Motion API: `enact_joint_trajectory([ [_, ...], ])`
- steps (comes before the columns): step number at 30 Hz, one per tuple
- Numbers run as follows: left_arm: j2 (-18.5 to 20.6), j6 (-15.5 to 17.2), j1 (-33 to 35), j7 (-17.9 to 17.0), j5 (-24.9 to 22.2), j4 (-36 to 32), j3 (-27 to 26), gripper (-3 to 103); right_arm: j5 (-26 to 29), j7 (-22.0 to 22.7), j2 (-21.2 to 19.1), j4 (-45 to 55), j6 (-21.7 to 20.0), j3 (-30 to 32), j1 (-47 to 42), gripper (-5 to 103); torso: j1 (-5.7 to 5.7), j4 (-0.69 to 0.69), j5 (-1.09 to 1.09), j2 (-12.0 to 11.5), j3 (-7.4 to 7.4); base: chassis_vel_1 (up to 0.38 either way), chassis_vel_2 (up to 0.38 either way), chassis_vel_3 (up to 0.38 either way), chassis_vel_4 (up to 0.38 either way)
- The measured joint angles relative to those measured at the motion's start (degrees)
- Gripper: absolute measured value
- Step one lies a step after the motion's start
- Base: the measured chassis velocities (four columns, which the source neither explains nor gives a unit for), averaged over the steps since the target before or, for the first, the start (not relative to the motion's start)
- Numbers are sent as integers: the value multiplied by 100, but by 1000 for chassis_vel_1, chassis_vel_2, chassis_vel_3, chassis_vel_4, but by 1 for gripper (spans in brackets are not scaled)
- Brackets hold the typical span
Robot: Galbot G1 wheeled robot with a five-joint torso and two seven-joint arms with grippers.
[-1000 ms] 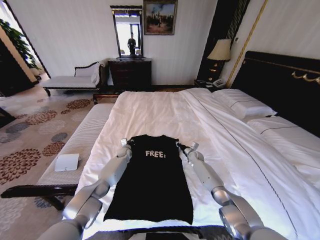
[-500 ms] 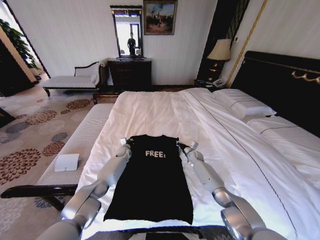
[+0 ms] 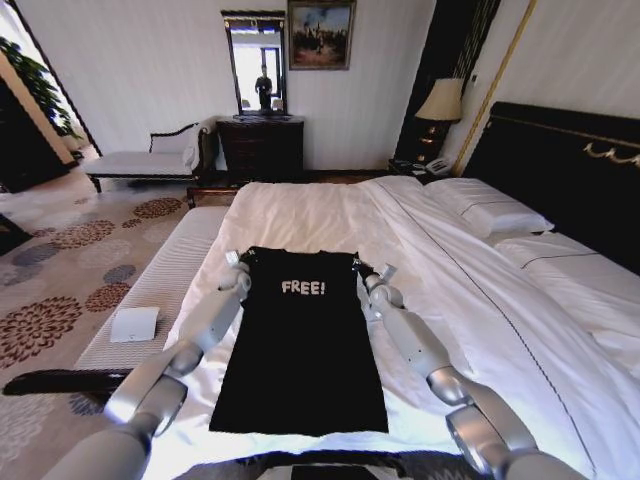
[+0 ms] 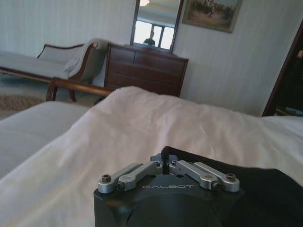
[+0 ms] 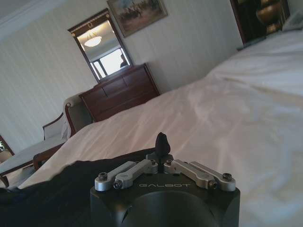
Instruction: Fold the clothes on the bed.
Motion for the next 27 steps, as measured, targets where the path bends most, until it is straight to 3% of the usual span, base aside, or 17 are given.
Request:
enact_joint_trajectory([
  [6,57,30,-327,8,-123,-178,231,1,-208,11,-46,172,75,-162,163,0,0,0,0,0,0,0,0,0,0],
  [16,-103,32,-755,183,-147,449,578,1,-350,-97,153,-495,243,-527,926,0,1,3,0,0,0,0,0,0,0],
  [22,-287,21,-871,222,-82,698,577,1,-483,-215,211,-979,512,-475,1098,0,0,-4,0,0,0,0,0,0,0],
  [27,-313,-2,-742,238,-21,624,501,1,-541,-306,216,-944,649,-482,968,0,0,0,1,0,0,0,0,0,0],
])
